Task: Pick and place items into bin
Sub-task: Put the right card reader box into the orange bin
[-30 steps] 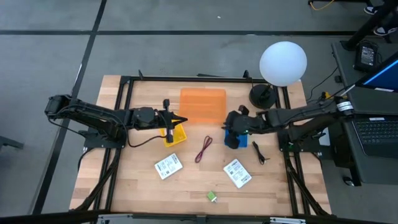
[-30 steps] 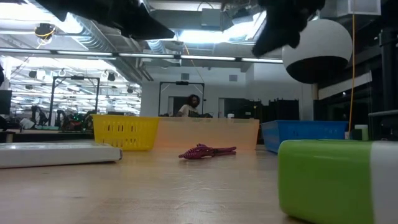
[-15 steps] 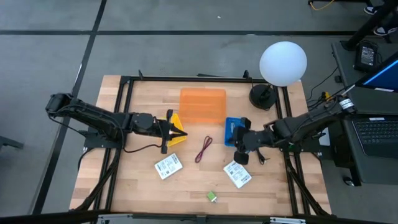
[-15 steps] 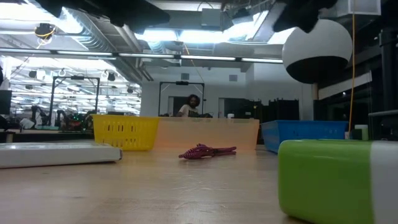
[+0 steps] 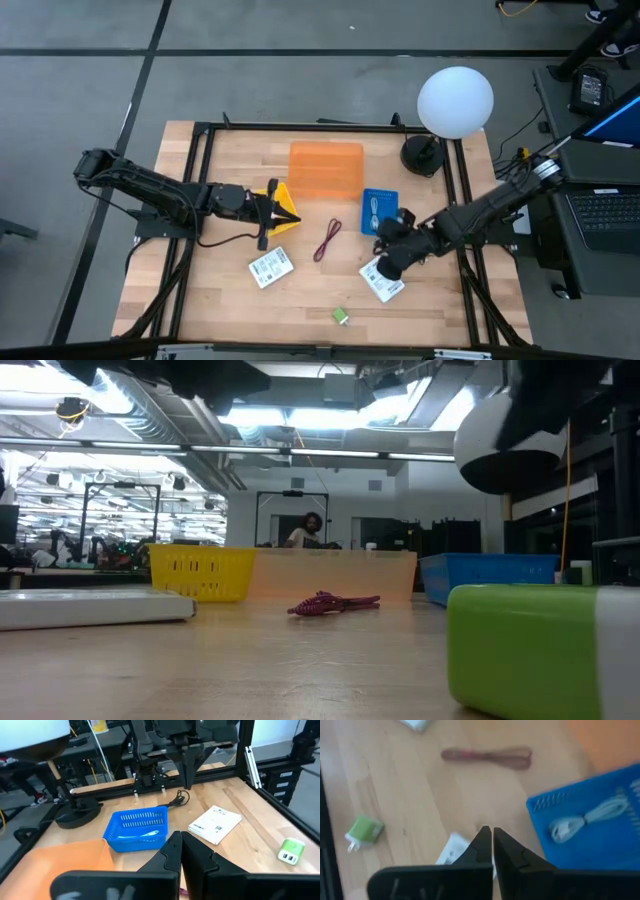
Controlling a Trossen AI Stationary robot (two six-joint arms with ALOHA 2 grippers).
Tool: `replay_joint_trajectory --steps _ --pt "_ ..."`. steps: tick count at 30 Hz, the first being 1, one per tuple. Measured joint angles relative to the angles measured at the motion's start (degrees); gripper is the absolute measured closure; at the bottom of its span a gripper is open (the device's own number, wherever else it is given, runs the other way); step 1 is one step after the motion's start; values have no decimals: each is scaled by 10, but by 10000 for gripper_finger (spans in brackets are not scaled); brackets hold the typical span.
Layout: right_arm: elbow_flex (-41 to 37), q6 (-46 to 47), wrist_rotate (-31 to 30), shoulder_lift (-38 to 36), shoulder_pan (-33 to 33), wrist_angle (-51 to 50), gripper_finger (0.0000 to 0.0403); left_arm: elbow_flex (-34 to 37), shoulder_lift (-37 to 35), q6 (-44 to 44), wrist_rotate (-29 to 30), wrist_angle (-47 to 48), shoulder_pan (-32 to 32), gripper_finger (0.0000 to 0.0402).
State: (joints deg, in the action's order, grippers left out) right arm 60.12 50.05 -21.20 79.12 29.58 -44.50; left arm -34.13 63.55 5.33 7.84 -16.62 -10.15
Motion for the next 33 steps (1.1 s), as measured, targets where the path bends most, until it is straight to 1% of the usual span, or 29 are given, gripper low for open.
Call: replay_joint_trajectory --steps 3,5,8,11,13,15,17,19,23,26,28,31,33 --pt "0 57 13 4 18 -39 403 0 2 -22 -5 -1 -2 398" --pt "0 94 16 6 33 -60 403 0 10 -25 -19 -5 -9 398" --pt "0 139 19 14 59 -81 403 0 45 -6 -68 -61 -26 398" --pt "0 181 20 24 84 -108 403 0 96 25 -103 -154 -41 398" --pt "0 198 20 30 101 -119 403 0 132 43 -104 -211 -50 398" --pt "0 217 19 33 117 -123 403 0 163 51 -97 -247 -52 398" --pt "-5 239 15 36 131 -116 403 -1 192 44 -88 -278 -51 398" --pt "-21 258 14 39 142 -111 403 -6 215 23 -83 -289 -49 398" --pt "-66 292 15 41 160 -60 403 -36 243 -53 -73 -267 -46 398" --pt "-86 294 16 41 165 -11 403 -73 255 -83 -69 -200 -46 398" --pt "-88 294 24 42 166 5 403 -101 260 -98 -54 -141 -49 398" --pt "-86 293 53 47 165 3 403 -142 282 -125 -23 -79 -53 398" --pt "-85 293 66 51 164 0 403 -163 302 -138 -18 -59 -56 398"
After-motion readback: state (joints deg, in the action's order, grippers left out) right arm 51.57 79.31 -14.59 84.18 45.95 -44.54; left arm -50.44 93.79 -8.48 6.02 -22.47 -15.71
